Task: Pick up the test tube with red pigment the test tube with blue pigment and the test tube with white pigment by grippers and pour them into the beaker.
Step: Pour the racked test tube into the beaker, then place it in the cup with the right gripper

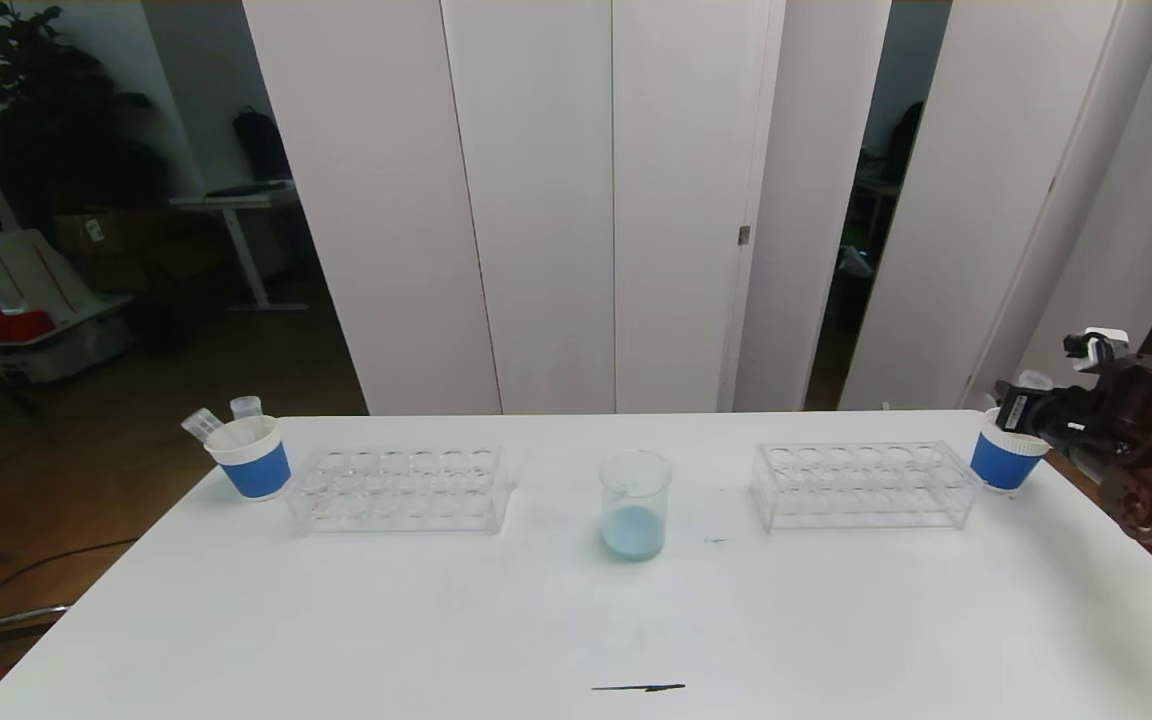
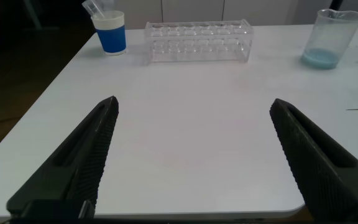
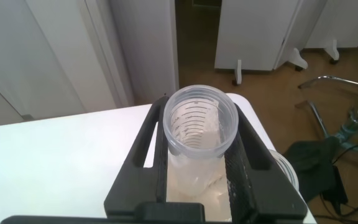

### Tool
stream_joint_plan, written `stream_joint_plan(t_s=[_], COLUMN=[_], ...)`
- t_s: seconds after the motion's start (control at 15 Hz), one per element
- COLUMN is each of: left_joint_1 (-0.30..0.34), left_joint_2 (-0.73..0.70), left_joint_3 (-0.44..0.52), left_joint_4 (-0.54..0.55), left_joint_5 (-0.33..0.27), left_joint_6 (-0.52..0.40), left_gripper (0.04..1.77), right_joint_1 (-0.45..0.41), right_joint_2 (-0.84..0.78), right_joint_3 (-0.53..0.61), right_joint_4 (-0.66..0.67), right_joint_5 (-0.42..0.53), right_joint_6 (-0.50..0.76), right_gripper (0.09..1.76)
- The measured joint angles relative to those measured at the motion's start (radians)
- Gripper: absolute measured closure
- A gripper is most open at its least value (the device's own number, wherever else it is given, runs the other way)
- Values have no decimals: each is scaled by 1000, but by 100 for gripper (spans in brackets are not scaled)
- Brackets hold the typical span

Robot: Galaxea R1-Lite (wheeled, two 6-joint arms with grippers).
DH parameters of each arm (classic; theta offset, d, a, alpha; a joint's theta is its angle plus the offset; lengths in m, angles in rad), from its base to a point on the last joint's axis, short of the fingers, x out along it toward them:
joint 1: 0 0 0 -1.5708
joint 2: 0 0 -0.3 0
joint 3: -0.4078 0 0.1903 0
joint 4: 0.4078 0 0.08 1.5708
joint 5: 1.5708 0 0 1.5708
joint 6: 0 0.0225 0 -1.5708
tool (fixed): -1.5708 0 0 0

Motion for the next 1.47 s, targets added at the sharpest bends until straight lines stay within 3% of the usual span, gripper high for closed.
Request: stream_joint_plan(t_s=[0.2, 0.27, 0.47, 0.53, 1.47], left_joint_1=[0, 0, 0, 0, 0], left_joint_2=[0, 0, 0, 0, 0], left_joint_3=[0, 0, 0, 0, 0], left_joint_4=[0, 0, 0, 0, 0], left_joint_5=[0, 0, 0, 0, 0], left_joint_6=[0, 0, 0, 0, 0], left_gripper=[7, 7, 7, 7, 7], right_joint_1=[-3, -4, -10, -12, -55], right_joint_2=[0, 0, 0, -1, -20], right_joint_3=[1, 1, 1, 2, 5], right_joint_4=[-21, -21, -21, -20, -17], right_joint_5=[10, 10, 3, 3, 4], right_joint_6=[-2, 0, 0, 0, -38], right_gripper=[124, 113, 22, 11, 10])
